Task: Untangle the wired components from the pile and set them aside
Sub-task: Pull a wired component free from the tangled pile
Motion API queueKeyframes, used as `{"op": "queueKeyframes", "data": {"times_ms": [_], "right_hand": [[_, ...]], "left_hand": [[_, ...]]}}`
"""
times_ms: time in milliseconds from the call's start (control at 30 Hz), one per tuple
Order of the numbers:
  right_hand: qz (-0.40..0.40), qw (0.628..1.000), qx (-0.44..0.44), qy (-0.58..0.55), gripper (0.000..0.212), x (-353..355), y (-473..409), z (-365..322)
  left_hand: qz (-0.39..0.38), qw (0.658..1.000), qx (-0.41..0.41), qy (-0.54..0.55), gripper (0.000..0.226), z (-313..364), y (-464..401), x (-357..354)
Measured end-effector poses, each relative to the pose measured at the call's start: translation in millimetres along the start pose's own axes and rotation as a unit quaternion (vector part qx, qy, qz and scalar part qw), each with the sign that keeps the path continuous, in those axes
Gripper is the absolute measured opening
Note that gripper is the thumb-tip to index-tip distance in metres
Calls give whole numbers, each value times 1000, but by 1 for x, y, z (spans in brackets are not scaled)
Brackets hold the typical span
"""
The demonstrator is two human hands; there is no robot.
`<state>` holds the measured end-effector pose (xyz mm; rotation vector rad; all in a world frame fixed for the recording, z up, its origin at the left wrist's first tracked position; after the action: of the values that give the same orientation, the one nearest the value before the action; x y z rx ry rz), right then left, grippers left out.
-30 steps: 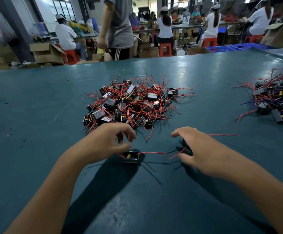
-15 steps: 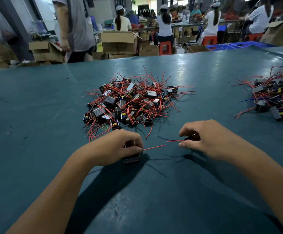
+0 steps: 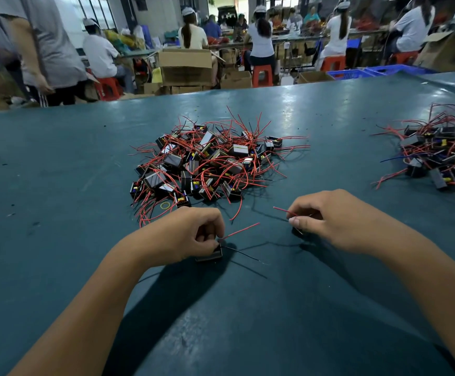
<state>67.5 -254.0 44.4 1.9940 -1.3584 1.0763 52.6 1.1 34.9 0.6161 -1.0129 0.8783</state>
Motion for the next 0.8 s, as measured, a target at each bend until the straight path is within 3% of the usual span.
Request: {"op": "queueKeyframes", "data": {"times_ms": [433, 567, 800], "right_hand": [[54, 998, -38, 3, 3, 8, -1, 7], [73, 996, -48, -7, 13, 9, -1, 6], [100, 994, -49, -2, 20, 4, -1, 3]], "left_hand": [[5, 1000, -5, -24, 16, -1, 0, 2], [10, 1000, -7, -25, 16, 2, 1, 3], [91, 988, -128, 13, 14, 39, 7, 11]]}}
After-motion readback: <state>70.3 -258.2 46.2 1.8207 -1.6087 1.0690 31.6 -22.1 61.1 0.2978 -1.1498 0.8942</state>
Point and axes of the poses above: each hand's wrist, its own y-axis away from the middle knuckle, its own x-axis out of the back of the hand, z = x × y, the point moved 5 cm from there along -y, towards the middle knuckle, and after that the axes turned 9 degrees about -y, right-handed, at the moved point
